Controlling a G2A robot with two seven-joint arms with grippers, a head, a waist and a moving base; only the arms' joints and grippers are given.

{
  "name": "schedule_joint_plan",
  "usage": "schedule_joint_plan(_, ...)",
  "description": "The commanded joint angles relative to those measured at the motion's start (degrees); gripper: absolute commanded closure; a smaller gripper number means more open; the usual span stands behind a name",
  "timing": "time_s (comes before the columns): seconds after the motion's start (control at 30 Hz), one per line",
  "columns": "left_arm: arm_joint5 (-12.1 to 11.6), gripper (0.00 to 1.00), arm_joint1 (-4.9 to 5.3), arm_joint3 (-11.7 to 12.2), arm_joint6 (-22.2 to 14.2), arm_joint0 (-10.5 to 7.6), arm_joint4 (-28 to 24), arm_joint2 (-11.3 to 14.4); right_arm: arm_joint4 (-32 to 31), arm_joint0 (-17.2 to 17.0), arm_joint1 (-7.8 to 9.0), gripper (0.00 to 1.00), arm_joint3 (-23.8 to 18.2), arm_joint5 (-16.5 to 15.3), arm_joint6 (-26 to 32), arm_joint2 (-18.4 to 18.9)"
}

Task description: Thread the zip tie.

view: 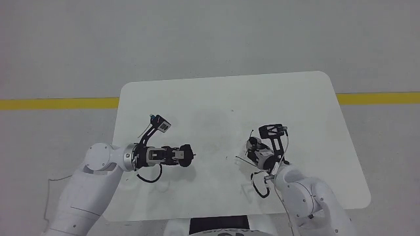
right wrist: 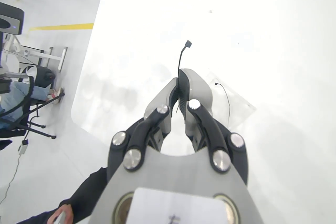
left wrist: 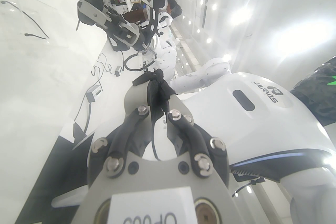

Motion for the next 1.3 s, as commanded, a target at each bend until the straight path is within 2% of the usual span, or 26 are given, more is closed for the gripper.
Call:
schedule_joint_plan(0.0, 0.0, 1.00, 0.00, 0.0, 0.0, 0.00, 0.0, 0.0, 0.0, 0.0, 0.00, 1.00, 0.0, 0.0, 0.0, 0.0)
schedule_joint_plan(0.07, 0.0, 1.00, 0.00, 0.0, 0.0, 0.00, 0.0, 0.0, 0.4, 0.0, -0.02, 1.00, -0.1, -0.2, -0.3, 0.0)
schedule_joint_plan(0.13, 0.0, 1.00, 0.00, 0.0, 0.0, 0.00, 0.0, 0.0, 4.0, -0.3, -0.06, 1.00, -0.9, -2.3, -3.5, 0.2)
schedule_joint_plan(0.2, 0.5, 1.00, -0.06, -0.3, 1.4, 0.05, -0.2, 0.3, 6.2, -1.8, 0.04, 1.00, -2.2, -5.6, -8.8, 1.1)
schedule_joint_plan(0.3, 1.1, 1.00, 0.03, -1.4, 3.9, 0.14, 3.1, 1.3, 7.5, -4.4, 0.25, 1.00, -3.5, -11.3, -15.1, 1.0)
schedule_joint_plan(0.4, 0.8, 1.00, -0.10, 0.1, 7.0, -0.04, 4.6, 2.7, 7.7, -6.7, 0.41, 1.00, -4.3, -15.5, -20.1, 0.0)
schedule_joint_plan(0.6, 0.0, 1.00, -0.68, 2.0, 11.4, -2.06, 6.5, 6.6, 7.4, -9.8, 0.61, 1.00, -5.2, -19.9, -27.7, -2.5)
schedule_joint_plan(0.7, 0.0, 1.00, -0.94, 2.3, 12.1, -3.29, 8.1, 8.2, 6.2, -10.0, 0.68, 1.00, -4.6, -20.1, -27.7, -3.2)
schedule_joint_plan(0.93, 0.0, 1.00, -0.94, 2.3, 12.1, -3.29, 8.1, 8.2, 6.2, -10.0, 0.68, 1.00, -4.6, -20.1, -27.7, -3.2)
schedule_joint_plan(1.03, 0.3, 1.00, -0.98, 1.8, 13.8, -3.08, 8.5, 8.6, 7.2, -9.6, 0.50, 1.00, -4.8, -19.8, -31.5, -4.2)
schedule_joint_plan(1.1, 0.0, 1.00, -1.00, 1.8, 14.7, -2.65, 8.3, 9.2, 2.0, -9.1, 0.53, 1.00, -4.8, -19.8, -34.7, -5.4)
schedule_joint_plan(1.27, 0.0, 1.00, -1.45, 2.8, 16.9, -2.93, 7.3, 10.6, -4.0, -8.8, 0.24, 1.00, -2.9, -16.5, -39.6, -9.9)
